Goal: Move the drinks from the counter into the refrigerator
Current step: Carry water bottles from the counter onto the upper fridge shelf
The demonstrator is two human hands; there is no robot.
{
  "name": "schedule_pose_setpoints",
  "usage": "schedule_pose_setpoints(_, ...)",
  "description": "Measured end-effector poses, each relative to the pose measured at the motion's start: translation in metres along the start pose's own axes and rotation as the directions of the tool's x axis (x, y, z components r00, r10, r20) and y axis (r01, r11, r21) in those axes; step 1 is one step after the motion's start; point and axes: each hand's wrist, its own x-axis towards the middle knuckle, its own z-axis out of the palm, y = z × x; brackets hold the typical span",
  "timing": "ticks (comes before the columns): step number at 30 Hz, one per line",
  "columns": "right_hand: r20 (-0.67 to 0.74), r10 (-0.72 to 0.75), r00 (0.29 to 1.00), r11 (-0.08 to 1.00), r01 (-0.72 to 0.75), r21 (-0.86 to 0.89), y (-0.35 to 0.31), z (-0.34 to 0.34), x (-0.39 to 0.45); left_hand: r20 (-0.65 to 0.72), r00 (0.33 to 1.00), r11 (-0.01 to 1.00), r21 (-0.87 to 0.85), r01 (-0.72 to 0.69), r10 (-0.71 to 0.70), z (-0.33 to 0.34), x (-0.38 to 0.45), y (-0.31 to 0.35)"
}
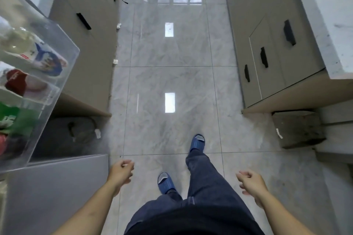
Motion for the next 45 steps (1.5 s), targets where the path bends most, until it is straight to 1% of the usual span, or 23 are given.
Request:
schedule_pose_setpoints(5,-0.008,0.074,0.997,0.997,-0.074,-0.012,-0.044,-0.022,0.047,-0.022,0.998,0.998,0.000,-0.057,0.057,0.022,0.040,0.094)
schedule_pose_setpoints(7,0.006,0.076,0.997,0.997,-0.076,-0.034,-0.078,-0.035,0.070,-0.042,0.998,0.999,-0.008,-0.054,0.053,0.030,0.049,0.127)
schedule_pose_setpoints(9,0.029,0.067,0.997,0.997,-0.066,-0.047,-0.120,-0.050,0.089,-0.066,0.998,1.000,-0.008,-0.020,0.020,0.037,0.052,0.153)
schedule_pose_setpoints(12,0.071,-0.025,0.997,0.997,0.030,-0.074,-0.195,-0.068,0.120,-0.091,0.996,0.999,-0.044,-0.002,-0.002,0.048,0.058,0.185)
schedule_pose_setpoints(15,0.067,-0.119,0.991,0.990,0.123,-0.062,-0.281,-0.082,0.155,-0.108,0.994,0.997,-0.078,0.010,-0.019,0.056,0.064,0.215)
schedule_pose_setpoints(17,0.079,-0.169,0.983,0.983,0.174,-0.063,-0.336,-0.084,0.170,-0.123,0.991,0.994,-0.101,0.042,-0.054,0.059,0.066,0.227)
schedule_pose_setpoints(22,0.154,-0.284,0.947,0.950,0.299,-0.088,-0.459,-0.060,0.189,-0.178,0.964,0.968,-0.190,0.164,-0.199,0.055,0.087,0.239)
schedule_pose_setpoints(27,0.238,-0.346,0.907,0.905,0.390,-0.172,-0.563,-0.021,0.198,-0.177,0.922,0.912,-0.296,0.284,-0.345,0.043,0.124,0.249)
schedule_pose_setpoints(29,0.257,-0.359,0.897,0.887,0.414,-0.206,-0.602,-0.005,0.200,-0.179,0.908,0.890,-0.337,0.306,-0.380,0.037,0.142,0.263)
schedule_pose_setpoints(33,0.296,-0.362,0.884,0.844,0.446,-0.299,-0.673,0.023,0.198,-0.176,0.888,0.851,-0.410,0.327,-0.426,0.015,0.174,0.316)
schedule_pose_setpoints(36,0.353,-0.374,0.858,0.778,0.497,-0.384,-0.723,0.050,0.196,-0.190,0.898,0.837,-0.475,0.270,-0.397,-0.009,0.198,0.370)
schedule_pose_setpoints(40,0.420,-0.377,0.826,0.673,0.556,-0.488,-0.784,0.085,0.199,-0.215,0.927,0.794,-0.594,0.125,-0.307,-0.046,0.224,0.434)
schedule_pose_setpoints(42,0.453,-0.377,0.807,0.621,0.584,-0.523,-0.811,0.102,0.202,-0.254,0.922,0.746,-0.664,0.053,-0.292,-0.059,0.233,0.459)
schedule_pose_setpoints(45,0.499,-0.370,0.783,0.538,0.619,-0.573,-0.852,0.130,0.214,-0.304,0.903,0.681,-0.733,-0.018,-0.304,-0.079,0.244,0.490)
